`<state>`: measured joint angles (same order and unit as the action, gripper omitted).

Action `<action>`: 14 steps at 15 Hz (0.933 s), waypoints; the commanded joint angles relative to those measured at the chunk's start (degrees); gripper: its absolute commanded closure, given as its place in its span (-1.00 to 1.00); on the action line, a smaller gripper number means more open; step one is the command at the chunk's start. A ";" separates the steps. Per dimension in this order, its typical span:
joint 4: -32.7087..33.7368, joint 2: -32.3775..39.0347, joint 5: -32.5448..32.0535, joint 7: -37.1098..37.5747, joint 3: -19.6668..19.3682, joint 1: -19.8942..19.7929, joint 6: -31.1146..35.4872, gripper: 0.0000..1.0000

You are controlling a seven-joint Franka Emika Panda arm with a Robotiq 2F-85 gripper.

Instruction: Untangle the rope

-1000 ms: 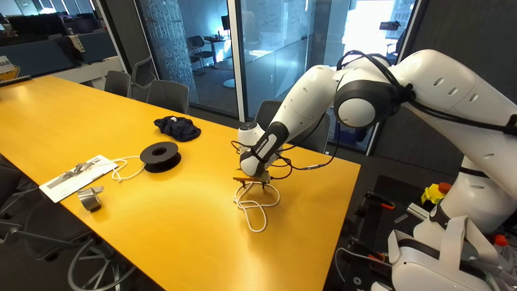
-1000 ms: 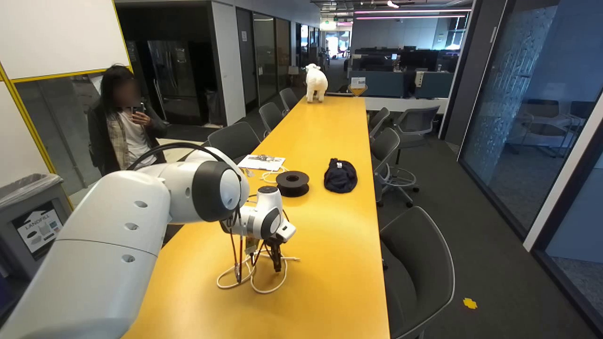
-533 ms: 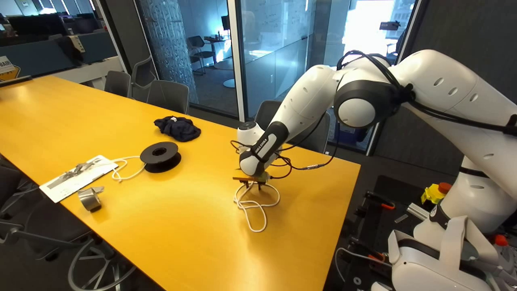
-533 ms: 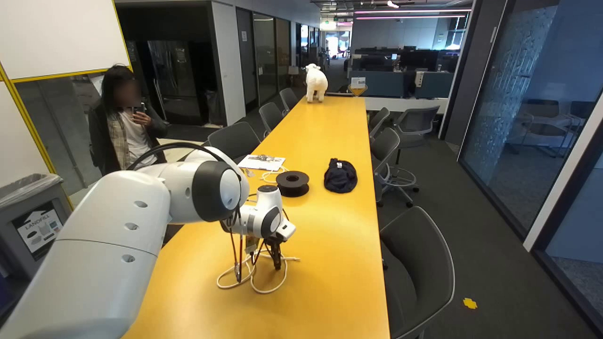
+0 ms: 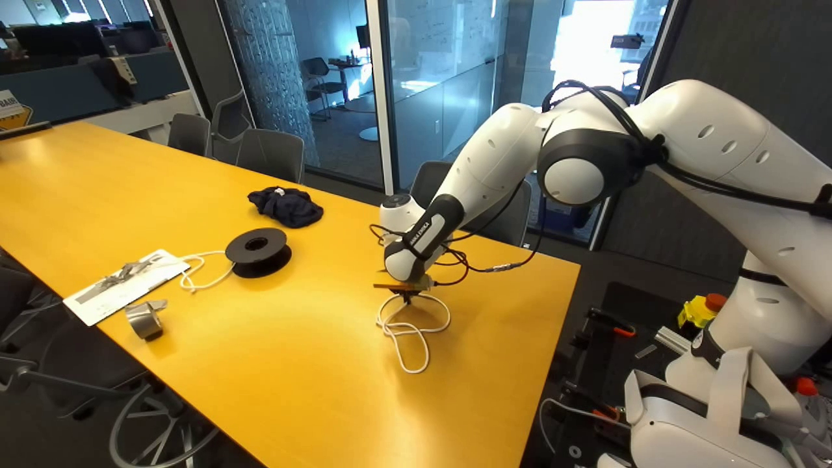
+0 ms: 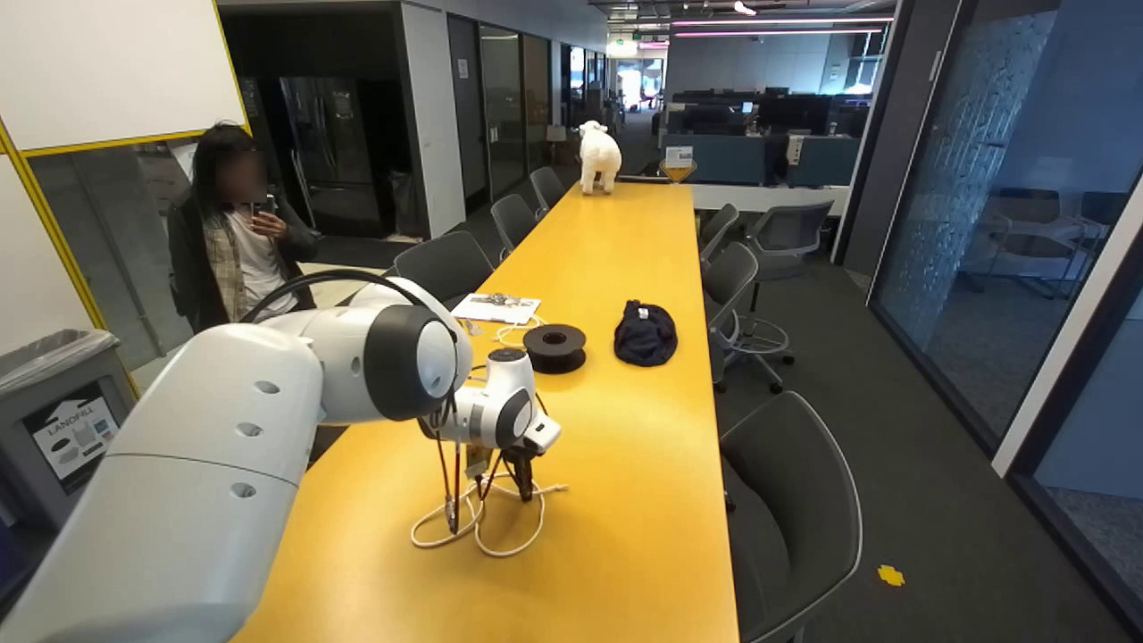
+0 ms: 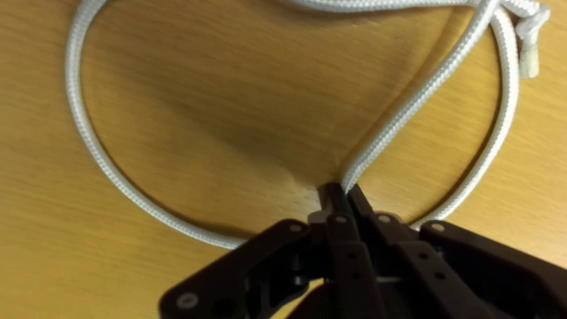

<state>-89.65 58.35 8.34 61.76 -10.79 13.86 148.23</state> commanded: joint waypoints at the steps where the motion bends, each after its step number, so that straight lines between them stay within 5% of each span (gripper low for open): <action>1: 1.26 0.41 -1.71 1.27 -0.40 0.05 -1.28 0.98; 14: 4.33 -1.88 -8.82 0.73 -0.64 5.70 -2.36 0.98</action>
<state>-87.14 56.88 2.10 61.80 -11.17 17.16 147.61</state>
